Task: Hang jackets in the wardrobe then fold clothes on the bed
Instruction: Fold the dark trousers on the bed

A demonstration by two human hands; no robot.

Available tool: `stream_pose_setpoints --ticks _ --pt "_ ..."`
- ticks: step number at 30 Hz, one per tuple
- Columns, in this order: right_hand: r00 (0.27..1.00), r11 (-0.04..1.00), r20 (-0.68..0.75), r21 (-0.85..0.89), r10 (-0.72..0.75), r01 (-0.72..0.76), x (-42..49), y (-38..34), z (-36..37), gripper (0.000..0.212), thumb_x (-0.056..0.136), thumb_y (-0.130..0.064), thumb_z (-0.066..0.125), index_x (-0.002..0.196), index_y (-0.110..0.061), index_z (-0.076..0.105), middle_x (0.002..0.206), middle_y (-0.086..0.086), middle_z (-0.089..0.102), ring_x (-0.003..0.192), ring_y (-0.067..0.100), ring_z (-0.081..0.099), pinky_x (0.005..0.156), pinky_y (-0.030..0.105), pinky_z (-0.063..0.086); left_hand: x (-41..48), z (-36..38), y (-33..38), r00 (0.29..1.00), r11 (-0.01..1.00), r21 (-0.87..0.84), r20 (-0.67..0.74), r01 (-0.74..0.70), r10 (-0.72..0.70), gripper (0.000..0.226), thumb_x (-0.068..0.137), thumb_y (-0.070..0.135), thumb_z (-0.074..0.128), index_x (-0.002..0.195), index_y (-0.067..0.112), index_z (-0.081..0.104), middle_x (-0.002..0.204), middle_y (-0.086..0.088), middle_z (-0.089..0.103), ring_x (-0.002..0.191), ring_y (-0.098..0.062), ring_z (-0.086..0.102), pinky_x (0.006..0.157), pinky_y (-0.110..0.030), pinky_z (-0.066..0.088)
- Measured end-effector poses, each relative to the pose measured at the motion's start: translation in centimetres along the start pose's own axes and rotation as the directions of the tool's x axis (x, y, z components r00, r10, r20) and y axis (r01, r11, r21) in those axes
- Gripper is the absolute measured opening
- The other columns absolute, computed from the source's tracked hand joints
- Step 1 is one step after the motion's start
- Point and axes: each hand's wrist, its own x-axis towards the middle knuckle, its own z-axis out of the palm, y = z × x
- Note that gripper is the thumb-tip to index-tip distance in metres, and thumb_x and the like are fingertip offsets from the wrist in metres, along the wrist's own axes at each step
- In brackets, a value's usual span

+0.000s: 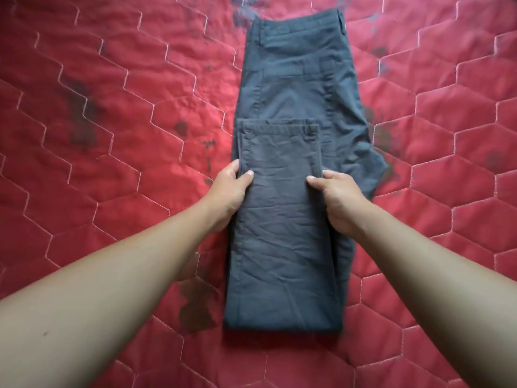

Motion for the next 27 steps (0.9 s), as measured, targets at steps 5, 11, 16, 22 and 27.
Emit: stream_pose_setpoints --ticks 5,11,16,22,27 --pt "0.996 0.994 0.016 0.057 -0.090 0.089 0.1 -3.4 0.4 0.019 0.084 -0.018 0.068 0.099 -0.008 0.077 0.104 0.019 0.076 0.104 0.040 0.070 0.100 0.061 0.052 1.9 -0.3 3.7 0.991 0.994 -0.019 0.070 -0.111 0.112 0.030 0.103 -0.002 0.045 0.120 0.018 0.061 0.120 0.000 0.070 0.110 -0.013 0.066 0.102 -0.035 0.051" --pt "0.973 0.971 -0.003 0.057 -0.232 0.232 7.3 -14.0 1.3 0.017 0.099 -0.015 0.061 0.112 -0.006 0.068 0.114 0.018 0.073 0.105 0.034 0.070 0.095 0.051 0.057 11.0 0.1 12.2 0.994 0.982 -0.150 -0.027 -0.113 0.110 0.015 0.102 0.016 0.056 0.117 0.021 0.055 0.108 -0.004 0.070 0.087 -0.014 0.069 0.076 -0.032 0.059" --pt "0.992 0.994 0.071 0.003 0.106 -0.107 7.1 -10.2 -0.5 0.037 0.094 -0.031 0.067 0.124 -0.010 0.069 0.114 0.008 0.076 0.099 0.022 0.074 0.085 0.035 0.060 8.9 0.1 9.2 0.988 0.973 -0.195 -0.061 0.125 -0.139 0.015 0.096 0.026 0.066 0.108 0.022 0.057 0.104 -0.003 0.069 0.085 -0.018 0.064 0.077 -0.029 0.049" --pt "0.925 0.937 0.229 0.105 0.302 -0.332 -2.5 -1.0 -4.1 0.033 0.098 -0.022 0.057 0.127 -0.010 0.067 0.125 0.008 0.072 0.115 0.021 0.069 0.102 0.038 0.049 -2.3 -3.9 1.5 0.874 0.878 -0.127 0.236 0.461 -0.425 0.011 0.096 0.018 0.061 0.105 0.019 0.066 0.100 -0.001 0.075 0.084 -0.015 0.072 0.075 -0.029 0.053" --pt "0.876 0.907 0.299 0.072 0.377 -0.415 -5.5 1.8 -5.5 0.033 0.095 -0.011 0.059 0.125 -0.001 0.067 0.124 0.020 0.070 0.116 0.034 0.068 0.102 0.044 0.053 -6.6 -4.9 -1.9 0.760 0.805 -0.058 0.375 0.590 -0.531 0.032 0.091 0.012 0.065 0.122 0.009 0.067 0.122 -0.009 0.072 0.102 -0.022 0.071 0.086 -0.031 0.057"
